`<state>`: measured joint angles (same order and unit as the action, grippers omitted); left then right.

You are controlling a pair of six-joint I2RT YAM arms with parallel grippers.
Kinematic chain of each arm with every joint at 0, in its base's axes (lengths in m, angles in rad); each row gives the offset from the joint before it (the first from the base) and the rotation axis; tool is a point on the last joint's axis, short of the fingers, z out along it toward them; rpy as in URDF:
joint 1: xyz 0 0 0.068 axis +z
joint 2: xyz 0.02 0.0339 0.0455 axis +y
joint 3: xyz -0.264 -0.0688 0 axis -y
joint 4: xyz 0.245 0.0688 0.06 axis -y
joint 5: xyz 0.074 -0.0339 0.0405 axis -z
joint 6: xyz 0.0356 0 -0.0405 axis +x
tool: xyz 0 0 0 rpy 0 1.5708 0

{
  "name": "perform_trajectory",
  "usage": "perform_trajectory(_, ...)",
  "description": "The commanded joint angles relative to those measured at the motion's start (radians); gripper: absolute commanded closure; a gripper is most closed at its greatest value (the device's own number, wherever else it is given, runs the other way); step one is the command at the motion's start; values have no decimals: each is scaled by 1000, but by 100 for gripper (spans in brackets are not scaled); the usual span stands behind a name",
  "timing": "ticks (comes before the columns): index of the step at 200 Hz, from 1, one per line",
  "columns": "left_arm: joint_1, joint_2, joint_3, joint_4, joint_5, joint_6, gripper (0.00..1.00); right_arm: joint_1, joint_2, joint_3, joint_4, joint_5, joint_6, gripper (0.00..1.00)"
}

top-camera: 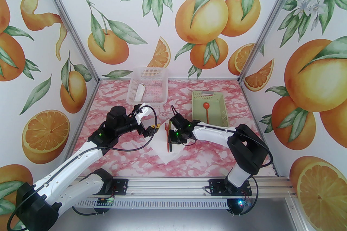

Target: Place the utensils on the paper napkin and roll it up

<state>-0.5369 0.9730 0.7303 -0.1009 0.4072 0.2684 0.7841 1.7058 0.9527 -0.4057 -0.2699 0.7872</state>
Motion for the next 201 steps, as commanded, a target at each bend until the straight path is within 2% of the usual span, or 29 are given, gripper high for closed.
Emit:
perform_trajectory(1,-2,-17,4,22,4,6,0,5,23,-6,20,21,7,87)
perform_trajectory(106,-3,-17,5,22,4,6,0,6,48,-6,28,21,9,85)
perform_trajectory(201,-3,-16,7,20,7,6,0,5,34,-4,20,24,9,77)
